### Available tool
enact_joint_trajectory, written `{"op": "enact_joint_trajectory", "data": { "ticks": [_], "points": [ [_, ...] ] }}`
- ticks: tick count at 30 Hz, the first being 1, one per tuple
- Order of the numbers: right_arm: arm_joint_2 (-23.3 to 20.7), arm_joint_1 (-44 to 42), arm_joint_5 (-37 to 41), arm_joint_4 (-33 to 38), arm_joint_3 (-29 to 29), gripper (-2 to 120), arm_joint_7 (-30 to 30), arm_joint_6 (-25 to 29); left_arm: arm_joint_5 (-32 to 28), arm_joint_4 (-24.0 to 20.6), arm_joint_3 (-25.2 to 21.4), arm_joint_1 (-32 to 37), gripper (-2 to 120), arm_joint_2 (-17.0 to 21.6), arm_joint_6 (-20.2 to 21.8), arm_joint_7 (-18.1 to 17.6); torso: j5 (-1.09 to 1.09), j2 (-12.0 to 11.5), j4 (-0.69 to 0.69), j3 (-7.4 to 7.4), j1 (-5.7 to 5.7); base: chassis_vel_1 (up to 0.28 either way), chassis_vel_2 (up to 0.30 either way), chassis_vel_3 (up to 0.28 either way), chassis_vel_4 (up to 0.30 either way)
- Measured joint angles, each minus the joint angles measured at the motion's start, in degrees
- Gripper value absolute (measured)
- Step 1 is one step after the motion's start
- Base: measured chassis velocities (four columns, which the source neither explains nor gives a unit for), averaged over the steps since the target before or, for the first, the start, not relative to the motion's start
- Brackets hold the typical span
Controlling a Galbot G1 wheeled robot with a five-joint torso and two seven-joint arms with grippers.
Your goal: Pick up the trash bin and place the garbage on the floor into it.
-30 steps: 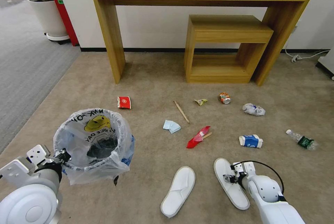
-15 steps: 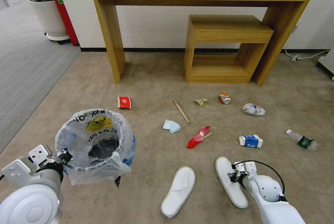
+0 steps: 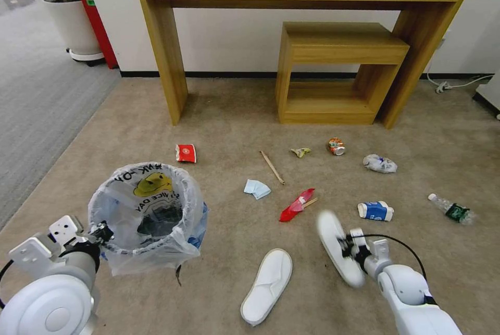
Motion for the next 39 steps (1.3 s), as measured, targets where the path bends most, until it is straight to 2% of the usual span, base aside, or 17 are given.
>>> {"op": "enact_joint_trajectory", "data": {
  "ticks": [1, 2, 5, 6, 9, 14, 17, 18, 22, 23, 26, 27, 30, 39],
  "points": [
    [-0.49, -0.34, 4.15, 2.39, 0.13, 0, -3.13, 1.79, 0.02, 0.02, 0.78, 0.24, 0, -0.3, 0.0, -0.02, -0.07, 0.0, -0.01, 0.0, 0.0, 0.0, 0.0, 0.0, 0.0],
    [-0.49, -0.34, 4.15, 2.39, 0.13, 0, -3.13, 1.79, 0.02, 0.02, 0.78, 0.24, 0, -0.3, 0.0, -0.02, -0.07, 0.0, -0.01, 0.0, 0.0, 0.0, 0.0, 0.0, 0.0],
    [-0.88, -0.05, 15.01, 7.4, -0.42, 0, -10.59, 4.94, 0.08, 0.24, 2.78, 0.7, 0, -0.9, 0.0, -0.01, -0.01, 0.0, -0.02, 0.0, 0.0, 0.0, 0.0, 0.0, 0.0],
    [-0.88, -0.05, 15.01, 7.4, -0.42, 0, -10.59, 4.94, 0.08, 0.24, 2.78, 0.7, 0, -0.9, 0.0, -0.01, -0.01, 0.0, -0.02, 0.0, 0.0, 0.0, 0.0, 0.0, 0.0],
    [0.85, 2.03, 25.71, 12.41, -1.24, 0, -17.35, 5.91, 0.52, 1.04, 4.49, 0.86, 0, -1.04, 0.16, 0.13, -0.02, 0.0, -0.01, 0.0, 0.0, 0.0, 0.0, 0.0, 0.0],
    [3.12, 5.25, 31.13, 16.89, -2.44, 0, -19.57, 5.41, 0.91, 2.04, 6.15, 1.1, 0, -1.33, 0.11, 0.25, -0.03, 0.0, -0.01, 0.0, -0.01, 0.0, 0.0, 0.0, 0.0],
    [5.18, 8.9, 35.15, 20.59, -6.96, 0, -17.77, 3.61, 1.05, 2.5, 9.25, 1.65, 0, -2.4, -0.03, 0.32, -0.03, 0.0, -0.01, 0.0, 0.0, 0.0, 0.0, 0.0, 0.0],
    [5.18, 8.9, 35.15, 20.59, -6.96, 0, -17.77, 3.61, 1.05, 2.5, 9.25, 1.65, 0, -2.4, -0.03, 0.32, -0.03, 0.0, -0.01, 0.0, 0.0, 0.0, 0.0, 0.0, 0.0],
    [6.96, 11.24, 34.62, 20.1, -15.19, 0, -14.69, 3.4, 1.96, 2.47, 12.44, 1.33, 0, -3.35, -0.06, 0.33, -0.03, 0.0, -0.01, 0.0, 0.0, 0.0, 0.0, 0.0, 0.0],
    [6.96, 11.24, 34.62, 20.1, -15.19, 0, -14.69, 3.4, 1.96, 2.47, 12.44, 1.33, 0, -3.35, -0.06, 0.33, -0.03, 0.0, -0.01, 0.0, 0.0, 0.0, 0.0, 0.0, 0.0],
    [7.91, 11.91, 32.53, 16.39, -21.75, 0, -12.83, 4.63, 2.54, 2.16, 13.64, 1.15, 0, -3.59, -0.07, 0.48, -0.02, 0.0, -0.01, 0.0, 0.0, 0.0, 0.0, 0.0, 0.0],
    [7.91, 11.91, 32.53, 16.39, -21.75, 0, -12.83, 4.63, 2.54, 2.16, 13.64, 1.15, 0, -3.59, -0.07, 0.48, -0.02, 0.0, -0.01, 0.0, 0.0, 0.0, 0.0, 0.0, 0.0],
    [9.13, 12.87, 30.47, 12.17, -26.98, 0, -11.91, 5.57, 2.89, 2.08, 14.01, 1.15, 0, -3.62, -0.07, 0.75, -0.02, 0.0, -0.01, 0.0, 0.0, 0.0, 0.0, 0.0, 0.0],
    [10.72, 14.87, 27.76, 8.04, -31.69, 0, -9.38, 6.6, 2.96, 0.98, 14.3, 1.61, 0, -3.53, -0.02, 1.08, -0.02, 0.0, -0.01, 0.0, 0.0, 0.0, 0.0, 0.0, 0.0]
  ]
}}
